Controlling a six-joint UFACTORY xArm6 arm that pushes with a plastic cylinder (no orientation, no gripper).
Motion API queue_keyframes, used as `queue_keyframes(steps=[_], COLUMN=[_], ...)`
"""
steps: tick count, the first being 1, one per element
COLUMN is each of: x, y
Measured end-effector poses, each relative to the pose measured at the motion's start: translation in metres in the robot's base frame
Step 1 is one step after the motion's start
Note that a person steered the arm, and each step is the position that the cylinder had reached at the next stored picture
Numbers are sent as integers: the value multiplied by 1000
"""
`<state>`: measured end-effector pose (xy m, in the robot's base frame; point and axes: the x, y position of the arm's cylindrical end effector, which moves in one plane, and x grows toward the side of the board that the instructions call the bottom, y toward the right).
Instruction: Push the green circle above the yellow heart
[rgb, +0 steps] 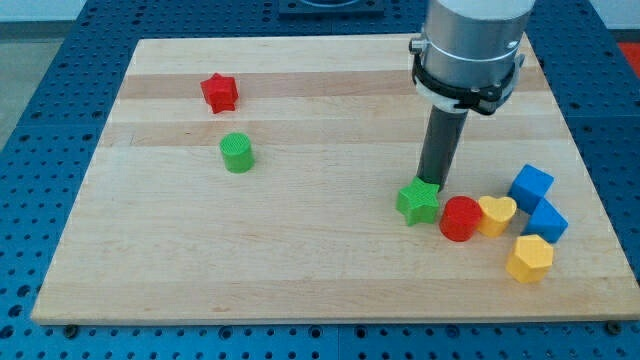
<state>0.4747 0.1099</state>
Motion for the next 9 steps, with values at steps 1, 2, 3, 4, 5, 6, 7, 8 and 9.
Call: queue_keyframes(steps=[1,2,3,4,5,6,7,8,9], x=[-8,-11,-11,-12,-14,-14,-20,-50,-52], y=[-20,-58,-62,-125,-211,-265,-268,-268,-268])
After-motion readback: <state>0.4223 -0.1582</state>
